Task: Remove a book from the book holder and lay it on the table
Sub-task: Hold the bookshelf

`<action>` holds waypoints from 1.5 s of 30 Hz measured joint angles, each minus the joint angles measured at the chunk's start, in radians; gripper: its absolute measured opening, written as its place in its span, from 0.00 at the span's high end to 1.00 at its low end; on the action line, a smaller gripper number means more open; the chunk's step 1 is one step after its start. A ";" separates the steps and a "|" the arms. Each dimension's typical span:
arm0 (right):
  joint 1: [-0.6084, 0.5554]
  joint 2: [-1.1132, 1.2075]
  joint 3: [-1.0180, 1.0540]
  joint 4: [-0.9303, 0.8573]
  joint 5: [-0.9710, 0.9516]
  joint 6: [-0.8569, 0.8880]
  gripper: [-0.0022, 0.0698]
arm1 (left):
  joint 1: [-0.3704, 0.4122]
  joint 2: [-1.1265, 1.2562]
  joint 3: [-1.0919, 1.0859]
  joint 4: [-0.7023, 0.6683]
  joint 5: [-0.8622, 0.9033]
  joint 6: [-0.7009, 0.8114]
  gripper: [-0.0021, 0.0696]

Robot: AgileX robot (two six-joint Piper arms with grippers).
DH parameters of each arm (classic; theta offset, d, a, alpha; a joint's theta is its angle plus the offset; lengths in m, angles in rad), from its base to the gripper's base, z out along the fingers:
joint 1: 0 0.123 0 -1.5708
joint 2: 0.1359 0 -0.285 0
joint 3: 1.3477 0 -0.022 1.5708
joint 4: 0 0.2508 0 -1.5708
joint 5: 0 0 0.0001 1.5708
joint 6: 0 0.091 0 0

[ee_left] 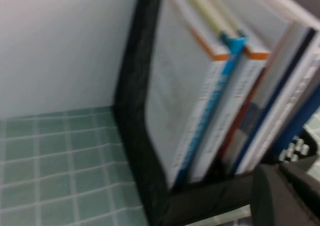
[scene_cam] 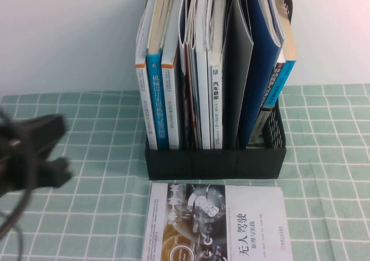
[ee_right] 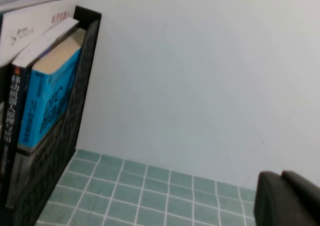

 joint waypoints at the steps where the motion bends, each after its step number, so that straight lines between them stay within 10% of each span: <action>1: 0.000 0.033 0.000 0.000 -0.036 0.000 0.97 | -0.049 0.047 -0.038 -0.002 0.000 0.021 0.97; 9: 0.000 0.218 -0.004 -0.019 -0.292 0.009 0.97 | -0.356 0.431 -0.274 -0.001 -0.108 0.061 0.97; 15: 0.000 0.327 -0.004 -0.100 -0.424 0.096 0.97 | -0.445 0.680 -0.422 0.000 -0.156 0.060 0.97; 45: 0.032 0.909 -0.014 -0.365 -1.030 0.225 0.95 | -0.331 1.233 -1.040 -0.002 -0.099 -0.044 0.98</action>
